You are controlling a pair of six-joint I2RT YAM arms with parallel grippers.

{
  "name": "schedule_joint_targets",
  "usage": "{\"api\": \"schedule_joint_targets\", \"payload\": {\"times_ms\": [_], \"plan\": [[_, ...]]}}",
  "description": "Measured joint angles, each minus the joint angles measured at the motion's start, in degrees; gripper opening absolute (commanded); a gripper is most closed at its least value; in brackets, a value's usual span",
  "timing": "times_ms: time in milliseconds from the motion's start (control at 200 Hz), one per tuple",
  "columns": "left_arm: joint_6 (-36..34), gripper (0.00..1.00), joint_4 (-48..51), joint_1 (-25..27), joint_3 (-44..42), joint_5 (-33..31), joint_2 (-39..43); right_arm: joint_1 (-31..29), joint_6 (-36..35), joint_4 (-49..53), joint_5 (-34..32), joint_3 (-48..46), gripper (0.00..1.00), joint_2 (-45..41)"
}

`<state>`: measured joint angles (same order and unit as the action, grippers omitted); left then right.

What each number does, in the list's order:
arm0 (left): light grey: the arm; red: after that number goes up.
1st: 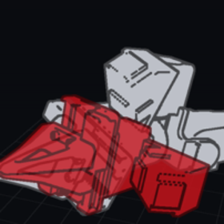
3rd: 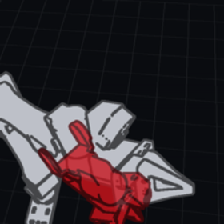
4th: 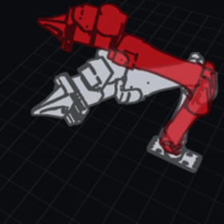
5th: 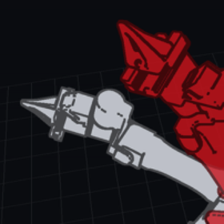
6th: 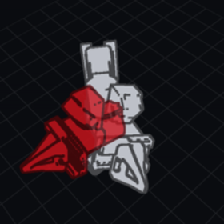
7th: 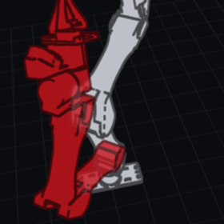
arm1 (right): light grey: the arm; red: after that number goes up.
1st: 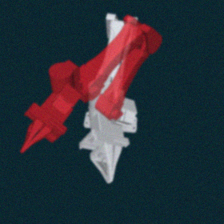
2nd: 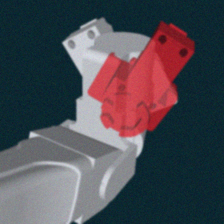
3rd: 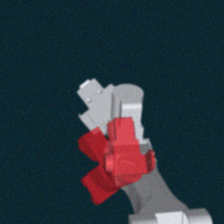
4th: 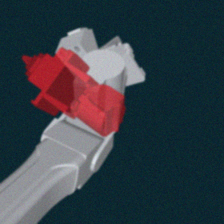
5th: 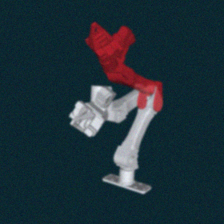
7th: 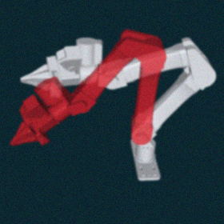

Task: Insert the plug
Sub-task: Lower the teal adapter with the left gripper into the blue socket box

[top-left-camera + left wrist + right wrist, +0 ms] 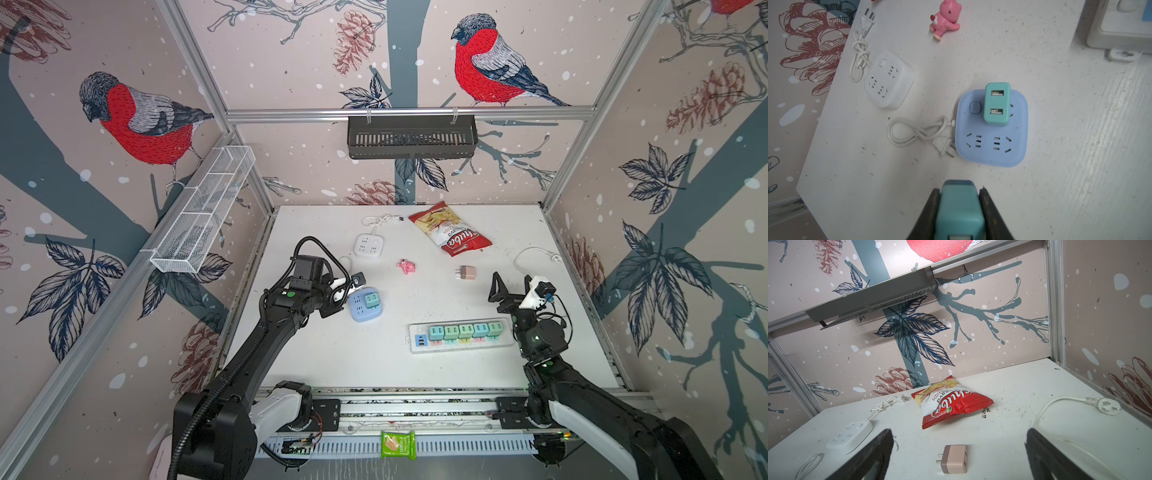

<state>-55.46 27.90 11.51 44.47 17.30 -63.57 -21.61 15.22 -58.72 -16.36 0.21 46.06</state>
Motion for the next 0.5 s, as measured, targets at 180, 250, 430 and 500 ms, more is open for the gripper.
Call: {"api": "schedule_joint_targets", "payload": {"times_ms": [180, 250, 430, 500], "plan": [[3.0, 0.00, -3.8, 1.9, -3.5, 2.0, -0.2, 0.0, 0.0, 0.1, 0.0, 0.0, 1.00, 0.9], [3.2, 0.00, -5.1, 2.8, -3.7, 1.8, -0.3, 0.0, 0.0, 0.1, 0.0, 0.0, 1.00, 1.3], [4.5, 0.00, -7.2, 5.6, -4.3, 0.7, -2.5, 0.0, 0.0, 0.3, 0.0, 0.0, 1.00, 1.6], [4.6, 0.00, -8.1, 5.9, -4.9, 0.4, -2.8, 0.0, 0.0, 0.3, 0.0, 0.0, 1.00, 1.4]]}}
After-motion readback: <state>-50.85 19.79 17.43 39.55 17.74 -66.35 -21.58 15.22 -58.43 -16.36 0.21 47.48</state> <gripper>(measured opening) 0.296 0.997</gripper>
